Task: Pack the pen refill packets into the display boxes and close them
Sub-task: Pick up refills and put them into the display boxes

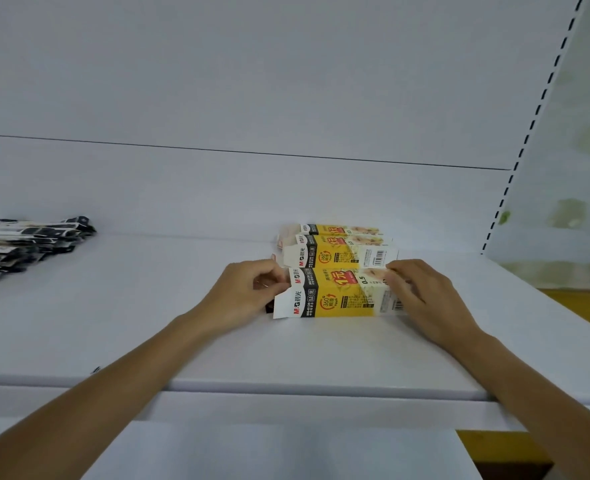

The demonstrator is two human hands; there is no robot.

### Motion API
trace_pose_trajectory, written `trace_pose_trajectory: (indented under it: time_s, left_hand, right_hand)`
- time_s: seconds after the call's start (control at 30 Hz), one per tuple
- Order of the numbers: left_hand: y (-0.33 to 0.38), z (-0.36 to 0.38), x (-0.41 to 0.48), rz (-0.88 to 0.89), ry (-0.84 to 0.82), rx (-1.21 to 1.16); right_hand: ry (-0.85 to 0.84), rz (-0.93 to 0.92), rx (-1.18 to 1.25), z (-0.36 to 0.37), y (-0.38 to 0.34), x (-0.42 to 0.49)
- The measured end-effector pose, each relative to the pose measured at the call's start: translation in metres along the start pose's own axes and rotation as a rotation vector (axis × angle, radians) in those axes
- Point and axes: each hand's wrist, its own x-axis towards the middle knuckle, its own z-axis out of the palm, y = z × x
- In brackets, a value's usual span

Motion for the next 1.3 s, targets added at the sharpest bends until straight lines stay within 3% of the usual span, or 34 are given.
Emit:
trace_pose_trajectory:
  time_s: [0.07, 0.2, 0.37, 0.8, 0.97, 1.13, 1.23, 1.3]
  left_hand:
    - [-0.002, -0.006, 0.001, 0.015, 0.030, 0.012]
    - [-0.008, -0.012, 0.003, 0.010, -0.128, 0.034]
    - [-0.013, -0.020, 0.006, -0.071, -0.174, 0.052]
    - [-0.005, -0.001, 0.015, -0.034, -0.202, 0.171]
    - [-0.015, -0.029, -0.007, 0.066, -0.030, 0.312]
    - [-0.015, -0.025, -0.012, 0.237, -0.271, 0.627]
    - [-0.008, -0.012, -0.010, 0.186, -0.338, 0.574]
    - [-0.004, -0.009, -0.009, 0.045, -0.287, 0.392]
  right_hand:
    - [0.001, 0.009, -0.013, 0.000, 0.000, 0.000]
    - [0.019, 0.029, -0.009, 0.000, 0.001, 0.000]
    - [0.033, 0.030, 0.011, 0.000, 0.001, 0.000]
    - [0.000, 0.016, 0.043, -0.001, 0.001, -0.001]
    - [-0.006, 0.027, 0.038, 0.001, 0.003, 0.001]
    - [-0.007, 0.030, 0.013, 0.003, 0.004, 0.002]
    - [-0.008, 0.029, 0.010, 0.002, 0.002, 0.001]
    - [-0.010, 0.036, 0.004, 0.001, 0.001, 0.001]
